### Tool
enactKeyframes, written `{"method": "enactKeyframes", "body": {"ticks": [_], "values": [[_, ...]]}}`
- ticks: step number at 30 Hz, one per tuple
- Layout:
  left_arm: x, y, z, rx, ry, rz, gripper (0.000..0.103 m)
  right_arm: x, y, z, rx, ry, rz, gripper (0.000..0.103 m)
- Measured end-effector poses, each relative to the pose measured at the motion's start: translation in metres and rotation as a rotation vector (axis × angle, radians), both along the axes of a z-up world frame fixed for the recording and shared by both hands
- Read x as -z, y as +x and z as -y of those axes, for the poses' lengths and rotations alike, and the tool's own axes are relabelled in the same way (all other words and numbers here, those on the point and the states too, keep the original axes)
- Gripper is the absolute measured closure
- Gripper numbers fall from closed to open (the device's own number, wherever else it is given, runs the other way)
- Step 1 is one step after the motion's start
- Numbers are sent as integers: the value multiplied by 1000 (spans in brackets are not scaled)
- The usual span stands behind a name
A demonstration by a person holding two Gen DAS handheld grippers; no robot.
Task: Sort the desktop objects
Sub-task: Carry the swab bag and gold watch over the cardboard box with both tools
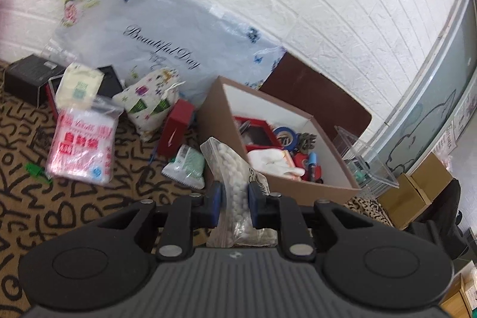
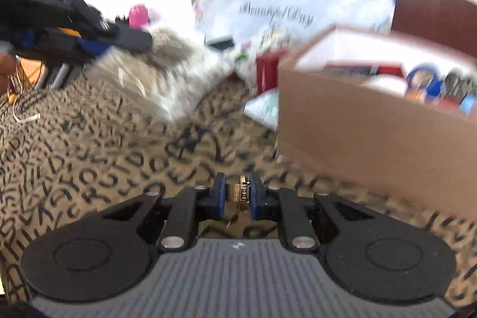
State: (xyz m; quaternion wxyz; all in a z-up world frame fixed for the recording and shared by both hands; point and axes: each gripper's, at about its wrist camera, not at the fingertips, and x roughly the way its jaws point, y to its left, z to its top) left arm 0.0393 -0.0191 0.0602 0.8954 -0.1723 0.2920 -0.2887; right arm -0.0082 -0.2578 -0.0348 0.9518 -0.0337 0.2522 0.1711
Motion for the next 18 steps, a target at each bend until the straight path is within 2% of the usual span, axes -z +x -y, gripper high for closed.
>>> {"method": "enactKeyframes", "body": {"ticks": [8,18], "values": [[-34,8,34,68,-15,89,84,-67,-17,32,55,-31,161,91],[-68,41,91,122,-19,145,84,-159,-14,78,164,-112,361,91]]}}
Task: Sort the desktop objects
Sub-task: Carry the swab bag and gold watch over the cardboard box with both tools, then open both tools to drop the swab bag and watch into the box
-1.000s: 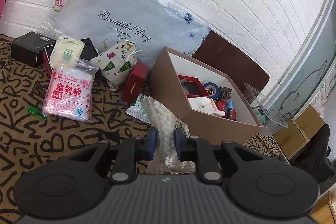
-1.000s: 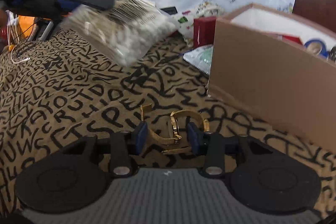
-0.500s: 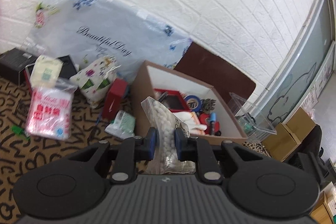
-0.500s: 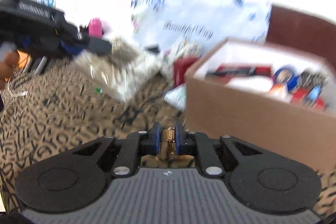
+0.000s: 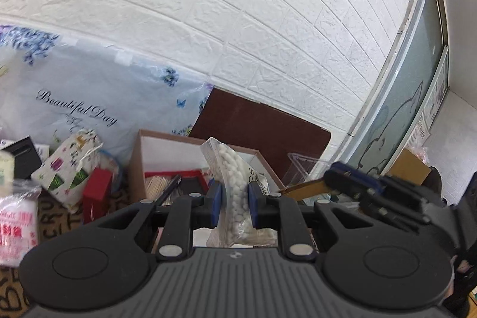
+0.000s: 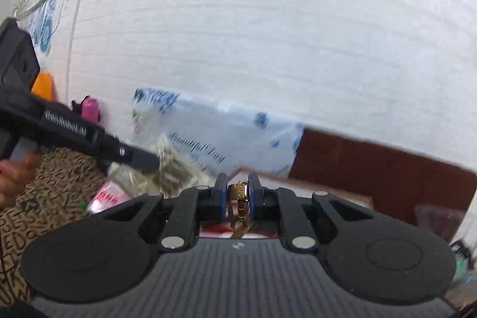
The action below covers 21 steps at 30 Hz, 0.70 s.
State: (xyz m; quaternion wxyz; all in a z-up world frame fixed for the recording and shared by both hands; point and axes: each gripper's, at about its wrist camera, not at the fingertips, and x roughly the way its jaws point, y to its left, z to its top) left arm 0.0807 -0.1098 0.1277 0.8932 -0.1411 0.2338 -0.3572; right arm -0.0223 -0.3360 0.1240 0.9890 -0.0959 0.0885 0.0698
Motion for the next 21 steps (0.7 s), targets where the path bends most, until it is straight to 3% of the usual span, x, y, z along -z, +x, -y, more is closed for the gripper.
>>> {"method": "enactKeyframes", "body": {"ticks": [4,7,14,15,17,18,19,20,21], "values": [[0,20,21,17,4,-9,84,-19,14,16,46,-9,34,91],[10,33,37,26,21,-25,84,-15,28,25,73,-16,23,91],[60,60,69,41,98,-93,83,47,74,46,119,85,-136,91],[66,62,72,47,111,-94,76,58,81,49,126,105,-164,90],[74,62,75,58,131,-96,40,81,93,53,130,125,-231,87],[75,60,75,55,143,-86,15,90,96,55,141,127,-261,83],[76,56,75,46,153,-59,3,97,97,56,155,125,-272,70],[75,53,75,29,165,-28,1,103,96,57,168,122,-268,59],[72,50,74,11,178,-6,0,107,94,58,179,121,-261,55]]}}
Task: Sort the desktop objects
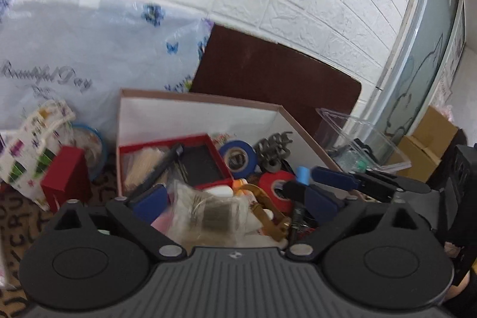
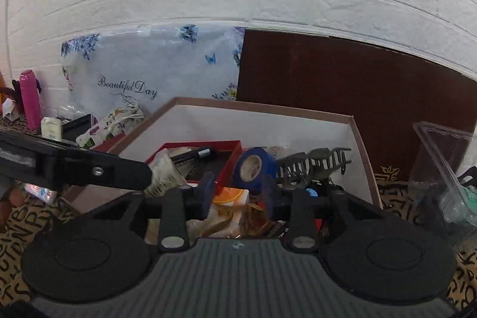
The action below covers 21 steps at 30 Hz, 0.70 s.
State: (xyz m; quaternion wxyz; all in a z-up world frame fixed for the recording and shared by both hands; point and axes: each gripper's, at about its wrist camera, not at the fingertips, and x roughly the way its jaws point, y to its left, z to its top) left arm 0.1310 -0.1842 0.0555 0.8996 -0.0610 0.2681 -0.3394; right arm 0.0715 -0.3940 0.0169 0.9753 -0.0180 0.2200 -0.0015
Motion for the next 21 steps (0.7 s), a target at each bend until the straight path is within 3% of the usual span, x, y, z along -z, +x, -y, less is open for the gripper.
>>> {"method": "enactKeyframes", "body": {"ticks": [3,4,5,21], "values": [[-2,0,0,-40,12,6,0,4,-6,5,34,16,6,33],[-1,1,-1,-49,0,0,0,5,-9,7,49,24,11,13],[-1,1,-2,-59,-11,-6,0,4,-12,8,62,31,22,5],[-6,-32,-9,-129,47,5,0,-12,-56,-3,99,31,32,2]]}}
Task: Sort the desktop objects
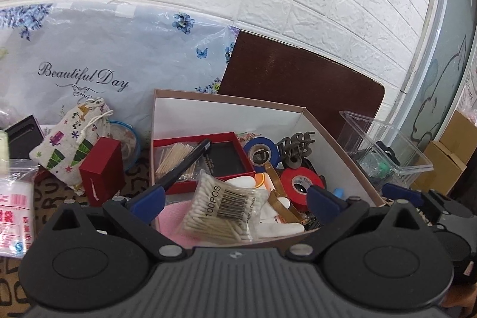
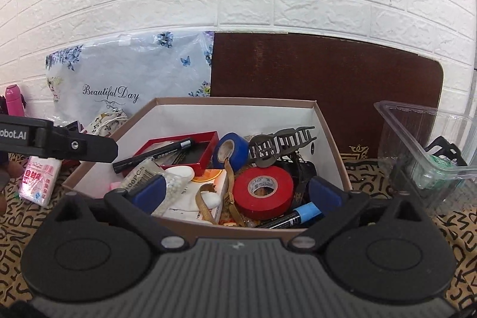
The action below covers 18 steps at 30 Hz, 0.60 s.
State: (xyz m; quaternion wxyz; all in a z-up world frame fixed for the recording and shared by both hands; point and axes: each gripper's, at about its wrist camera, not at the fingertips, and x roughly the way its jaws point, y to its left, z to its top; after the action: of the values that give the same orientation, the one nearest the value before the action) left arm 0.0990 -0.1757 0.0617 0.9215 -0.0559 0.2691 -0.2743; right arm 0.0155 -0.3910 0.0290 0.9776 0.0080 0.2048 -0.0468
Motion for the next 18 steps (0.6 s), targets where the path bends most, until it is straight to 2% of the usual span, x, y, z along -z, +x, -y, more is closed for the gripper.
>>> {"method": "enactKeyframes", "body": {"ticks": [9,18], "values": [[-3,-44,-3,-11,35,31,0,-5,-40,-20,19,-32,-2,2],[8,-89,2,-66,113,67,0,10,-78,-36,69,-34,-39,2]]}}
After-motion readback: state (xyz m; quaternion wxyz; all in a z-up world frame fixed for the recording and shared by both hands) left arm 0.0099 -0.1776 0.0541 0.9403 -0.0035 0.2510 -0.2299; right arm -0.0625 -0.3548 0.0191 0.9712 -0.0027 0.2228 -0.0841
